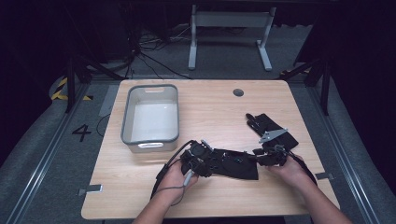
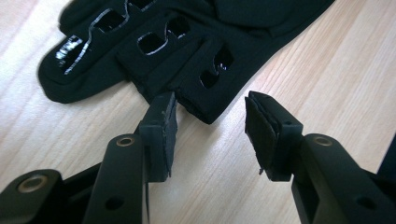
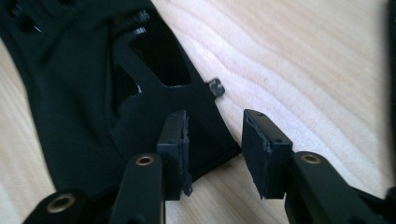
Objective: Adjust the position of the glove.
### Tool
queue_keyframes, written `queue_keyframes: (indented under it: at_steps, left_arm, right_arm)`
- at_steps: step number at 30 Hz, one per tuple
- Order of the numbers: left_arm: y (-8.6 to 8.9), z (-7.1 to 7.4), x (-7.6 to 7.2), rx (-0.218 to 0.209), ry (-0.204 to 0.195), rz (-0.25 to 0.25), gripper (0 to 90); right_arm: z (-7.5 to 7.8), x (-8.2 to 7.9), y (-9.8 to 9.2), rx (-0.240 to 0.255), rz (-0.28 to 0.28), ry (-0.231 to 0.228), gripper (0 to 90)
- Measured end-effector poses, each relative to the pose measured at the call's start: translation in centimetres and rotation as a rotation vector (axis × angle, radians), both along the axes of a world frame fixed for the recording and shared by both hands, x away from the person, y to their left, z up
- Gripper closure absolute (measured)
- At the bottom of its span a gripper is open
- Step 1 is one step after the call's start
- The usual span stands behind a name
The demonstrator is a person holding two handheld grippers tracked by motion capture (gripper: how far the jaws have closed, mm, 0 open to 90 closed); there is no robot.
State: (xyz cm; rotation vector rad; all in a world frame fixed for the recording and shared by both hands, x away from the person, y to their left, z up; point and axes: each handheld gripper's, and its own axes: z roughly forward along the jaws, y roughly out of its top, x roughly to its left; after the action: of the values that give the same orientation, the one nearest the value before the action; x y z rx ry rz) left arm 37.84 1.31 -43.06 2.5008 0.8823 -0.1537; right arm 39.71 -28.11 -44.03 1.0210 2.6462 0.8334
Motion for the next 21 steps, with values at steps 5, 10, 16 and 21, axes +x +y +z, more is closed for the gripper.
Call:
queue_keyframes:
  at_steps: [5, 10, 16, 21]
  left_arm:
    - [-0.4, -0.6, 0.1, 0.022, -0.014, 0.009, 53.1]
    - [-0.8, -0.8, 0.1, 0.059, -0.056, 0.022, 64.3]
    - [-1.1, -0.7, -0.2, 0.108, -0.083, -0.014, 88.9]
    - [-0.8, -0.2, -0.4, 0.095, -0.096, -0.010, 89.1]
  right_arm:
    - [-0.3, 0.1, 0.0, 0.003, -0.001, 0.007, 60.0]
    - [-0.4, 0.1, 0.0, 0.015, 0.009, 0.001, 63.4]
    - [-0.4, -0.1, 0.1, 0.026, 0.026, 0.018, 79.6]
    - [0.1, -0.7, 0.6, -0.009, 0.030, -0.021, 84.0]
